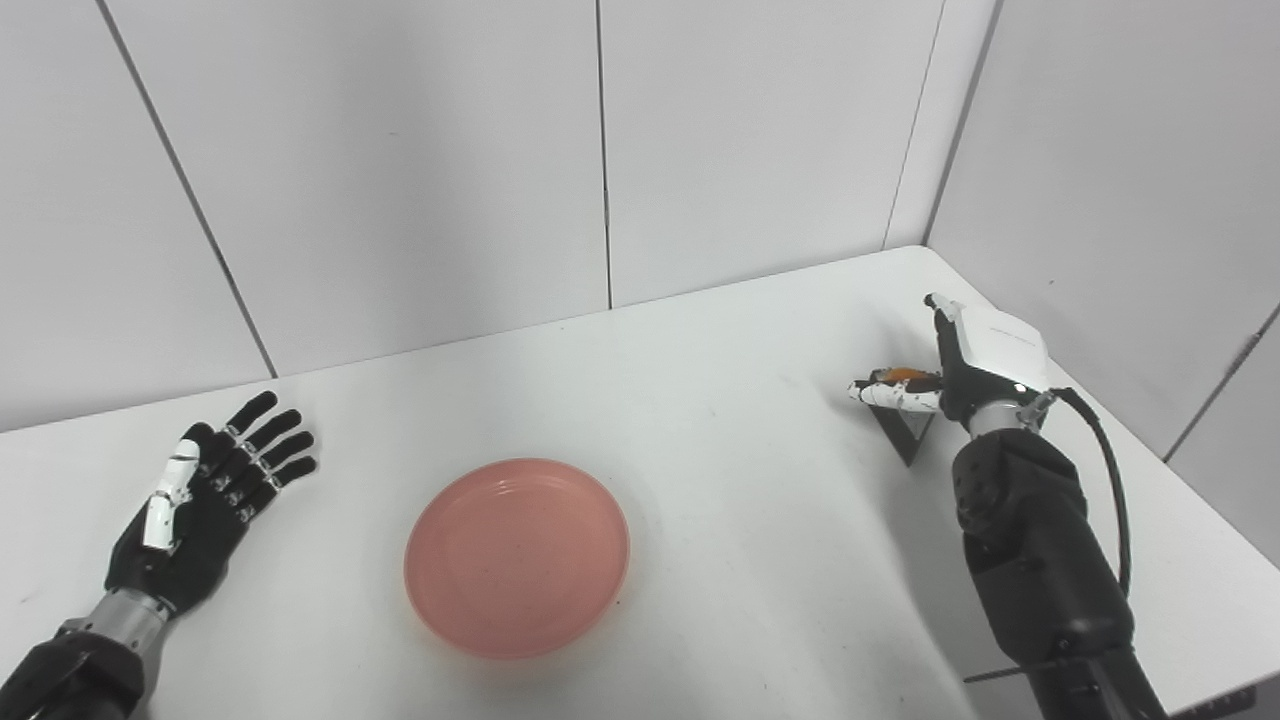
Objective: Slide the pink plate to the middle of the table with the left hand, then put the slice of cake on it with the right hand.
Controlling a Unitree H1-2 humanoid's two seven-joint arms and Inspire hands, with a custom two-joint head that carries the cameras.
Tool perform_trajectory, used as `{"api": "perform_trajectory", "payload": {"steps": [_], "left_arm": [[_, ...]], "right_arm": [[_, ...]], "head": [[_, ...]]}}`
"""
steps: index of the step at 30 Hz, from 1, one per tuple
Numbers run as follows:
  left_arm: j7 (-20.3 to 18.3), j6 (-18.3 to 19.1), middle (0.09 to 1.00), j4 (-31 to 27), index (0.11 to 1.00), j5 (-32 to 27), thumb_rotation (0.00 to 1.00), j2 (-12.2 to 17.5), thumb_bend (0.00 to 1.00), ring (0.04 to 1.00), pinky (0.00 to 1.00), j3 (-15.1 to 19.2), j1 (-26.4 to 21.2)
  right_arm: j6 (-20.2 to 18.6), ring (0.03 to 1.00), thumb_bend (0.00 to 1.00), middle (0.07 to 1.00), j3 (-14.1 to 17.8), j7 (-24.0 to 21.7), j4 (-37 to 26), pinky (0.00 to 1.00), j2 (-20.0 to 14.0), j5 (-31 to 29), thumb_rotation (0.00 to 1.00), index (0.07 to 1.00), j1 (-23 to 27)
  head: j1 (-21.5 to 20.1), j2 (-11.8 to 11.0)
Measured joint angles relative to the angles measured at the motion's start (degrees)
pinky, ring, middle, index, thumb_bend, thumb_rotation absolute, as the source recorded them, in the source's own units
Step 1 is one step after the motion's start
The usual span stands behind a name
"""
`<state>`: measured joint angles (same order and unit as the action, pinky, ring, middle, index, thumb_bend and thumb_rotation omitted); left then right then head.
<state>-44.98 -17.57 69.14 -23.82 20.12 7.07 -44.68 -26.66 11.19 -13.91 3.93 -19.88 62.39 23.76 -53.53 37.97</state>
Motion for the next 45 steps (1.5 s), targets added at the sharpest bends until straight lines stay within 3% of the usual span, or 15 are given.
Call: {"api": "perform_trajectory", "payload": {"steps": [10,15,22,27,39,41,45], "left_arm": [[-0.10,0.00,0.852,-0.02,0.856,0.00,0.95,0.31,0.52,0.826,0.79,-0.01,0.05],[-0.09,0.00,0.849,-0.03,0.852,0.00,0.92,0.54,0.54,0.820,0.79,-0.07,0.10],[-0.05,0.00,0.846,-0.05,0.847,0.00,0.89,0.71,0.54,0.815,0.78,-0.10,0.15],[-0.08,0.00,0.846,-0.05,0.847,0.00,0.88,0.73,0.54,0.816,0.78,-0.07,0.15],[-0.09,0.00,0.838,-0.09,0.840,0.00,0.86,0.81,0.55,0.808,0.77,-0.07,0.19],[-0.09,0.00,0.841,-0.15,0.844,0.00,0.86,0.84,0.55,0.810,0.77,-0.08,0.23],[-0.07,0.00,0.836,-0.40,0.837,0.00,0.85,0.85,0.55,0.806,0.76,-0.08,0.36]], "right_arm": [[0.00,0.836,0.82,0.918,-1.04,-0.12,3.48,0.66,-1.49,-0.61,0.59,0.902,1.77],[0.00,0.815,0.84,0.913,-1.40,-0.51,4.56,0.61,-1.66,-2.66,0.57,0.893,1.95],[-0.01,0.791,0.85,0.900,-1.26,-4.19,6.45,0.60,-1.67,-1.13,0.54,0.882,2.98],[0.00,0.760,0.83,0.852,-1.25,-7.92,6.84,0.57,-1.68,0.92,0.55,0.811,3.38],[-0.01,0.837,0.85,0.889,-1.44,-13.42,6.55,0.69,-2.05,4.49,0.51,0.857,4.29],[-0.01,0.821,0.85,0.868,-1.48,-13.42,6.58,0.69,-2.11,4.49,0.48,0.852,4.29],[-0.01,0.695,0.81,0.765,-1.01,-13.45,6.57,0.58,-2.07,4.28,0.41,0.804,4.30]], "head": [[0.44,0.53],[0.53,0.70],[0.70,0.97],[0.62,1.14],[0.88,1.49],[0.88,1.58],[1.05,1.76]]}}
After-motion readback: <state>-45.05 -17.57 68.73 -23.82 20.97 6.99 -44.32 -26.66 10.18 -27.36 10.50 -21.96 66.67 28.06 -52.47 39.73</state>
